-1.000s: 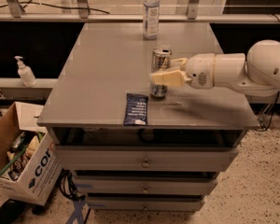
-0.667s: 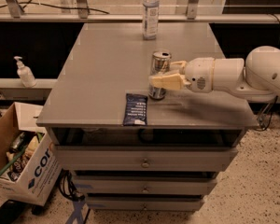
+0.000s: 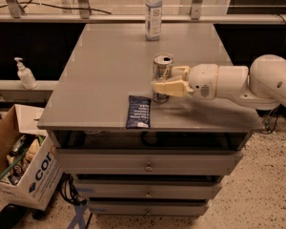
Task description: Move redbull can near rxbar blueberry
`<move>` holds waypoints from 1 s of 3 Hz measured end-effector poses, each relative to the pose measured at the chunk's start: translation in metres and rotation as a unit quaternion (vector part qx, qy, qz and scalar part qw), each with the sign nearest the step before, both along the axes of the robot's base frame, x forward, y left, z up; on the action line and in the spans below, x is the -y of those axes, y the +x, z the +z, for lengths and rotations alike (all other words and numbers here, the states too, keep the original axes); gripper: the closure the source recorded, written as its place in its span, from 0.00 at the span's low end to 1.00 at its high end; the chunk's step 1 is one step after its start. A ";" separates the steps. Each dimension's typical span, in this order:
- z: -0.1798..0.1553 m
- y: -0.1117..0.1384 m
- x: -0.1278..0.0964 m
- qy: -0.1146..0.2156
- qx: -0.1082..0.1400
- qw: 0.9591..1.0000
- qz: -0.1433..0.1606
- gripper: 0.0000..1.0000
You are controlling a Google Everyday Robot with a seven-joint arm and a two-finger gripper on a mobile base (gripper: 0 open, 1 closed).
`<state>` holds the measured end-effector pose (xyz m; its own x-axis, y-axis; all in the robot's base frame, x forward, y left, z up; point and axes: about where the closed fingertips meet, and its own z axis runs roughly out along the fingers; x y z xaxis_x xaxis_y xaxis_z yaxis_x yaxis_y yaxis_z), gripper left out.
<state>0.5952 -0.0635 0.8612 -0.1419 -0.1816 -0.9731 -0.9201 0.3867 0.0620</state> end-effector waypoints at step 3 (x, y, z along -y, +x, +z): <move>0.001 0.000 0.000 0.000 0.000 1.000 0.000 0.39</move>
Offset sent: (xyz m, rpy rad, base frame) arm -0.0136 0.0042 0.0091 0.0787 -0.0929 0.1095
